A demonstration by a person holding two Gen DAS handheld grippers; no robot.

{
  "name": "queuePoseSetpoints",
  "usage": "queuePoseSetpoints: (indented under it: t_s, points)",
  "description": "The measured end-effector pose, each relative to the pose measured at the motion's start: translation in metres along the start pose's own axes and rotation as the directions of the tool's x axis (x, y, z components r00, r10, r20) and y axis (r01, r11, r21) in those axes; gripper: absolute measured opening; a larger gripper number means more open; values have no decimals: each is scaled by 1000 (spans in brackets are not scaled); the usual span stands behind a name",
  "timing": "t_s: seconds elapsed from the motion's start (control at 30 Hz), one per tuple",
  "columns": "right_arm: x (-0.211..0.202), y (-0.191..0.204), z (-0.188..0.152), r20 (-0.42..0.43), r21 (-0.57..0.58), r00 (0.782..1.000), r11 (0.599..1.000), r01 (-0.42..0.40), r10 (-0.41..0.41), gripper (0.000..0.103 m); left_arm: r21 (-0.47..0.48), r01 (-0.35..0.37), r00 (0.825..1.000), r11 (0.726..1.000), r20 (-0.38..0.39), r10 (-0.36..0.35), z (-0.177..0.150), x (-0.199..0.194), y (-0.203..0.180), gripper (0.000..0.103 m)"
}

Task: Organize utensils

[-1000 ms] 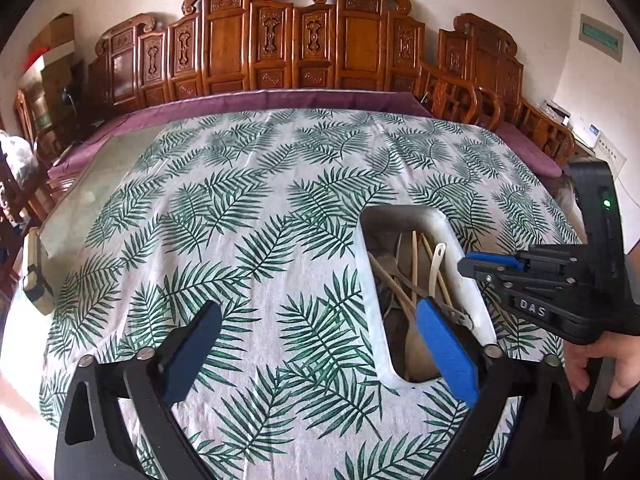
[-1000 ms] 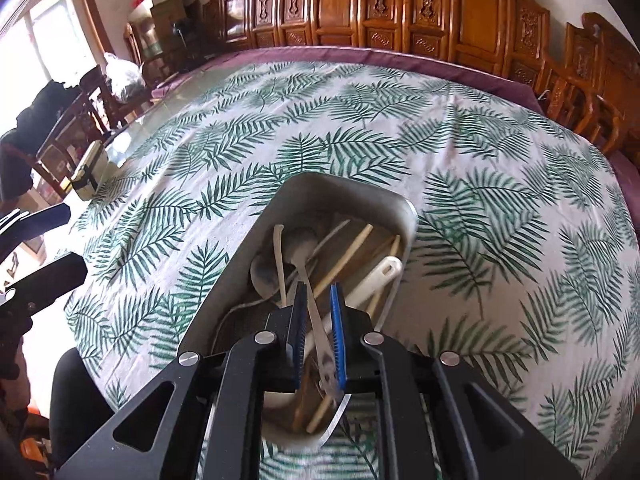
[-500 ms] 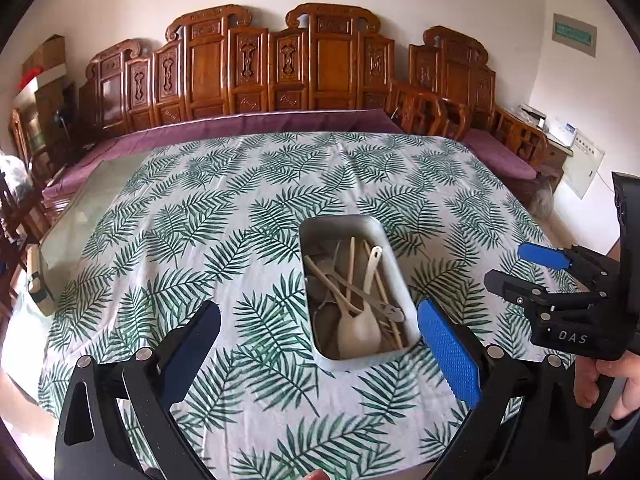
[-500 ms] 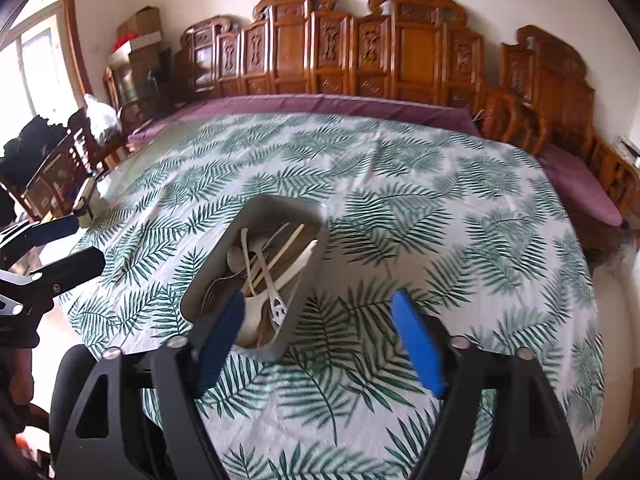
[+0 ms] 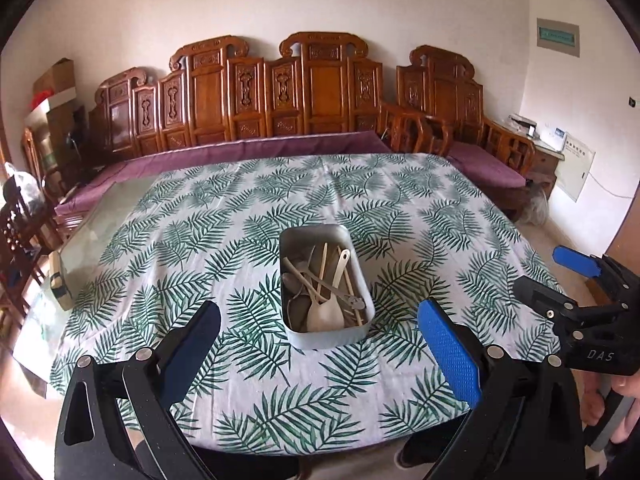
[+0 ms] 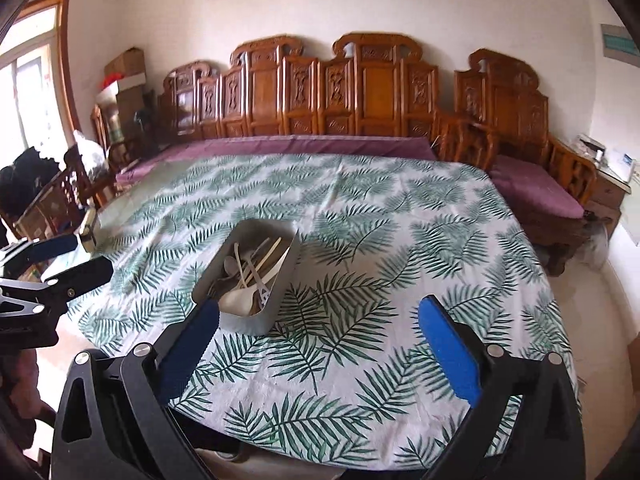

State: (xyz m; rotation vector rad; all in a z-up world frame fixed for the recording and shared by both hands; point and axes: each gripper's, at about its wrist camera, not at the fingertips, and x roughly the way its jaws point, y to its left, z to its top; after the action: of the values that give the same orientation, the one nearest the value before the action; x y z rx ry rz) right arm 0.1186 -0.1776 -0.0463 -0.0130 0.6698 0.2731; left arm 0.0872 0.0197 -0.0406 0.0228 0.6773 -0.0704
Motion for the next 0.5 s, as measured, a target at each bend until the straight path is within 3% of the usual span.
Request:
queuePoseSetpoints:
  t_s: [0.3, 0.5]
  points:
    - [-84, -9, 3, 166, 32, 986, 999, 7, -12, 100, 7, -24, 994, 1000, 108, 24, 7, -61, -21, 95]
    - [-126, -9, 6, 250, 36, 967, 999, 32, -40, 100, -14, -39, 979, 999, 199, 41, 10, -107, -25, 95]
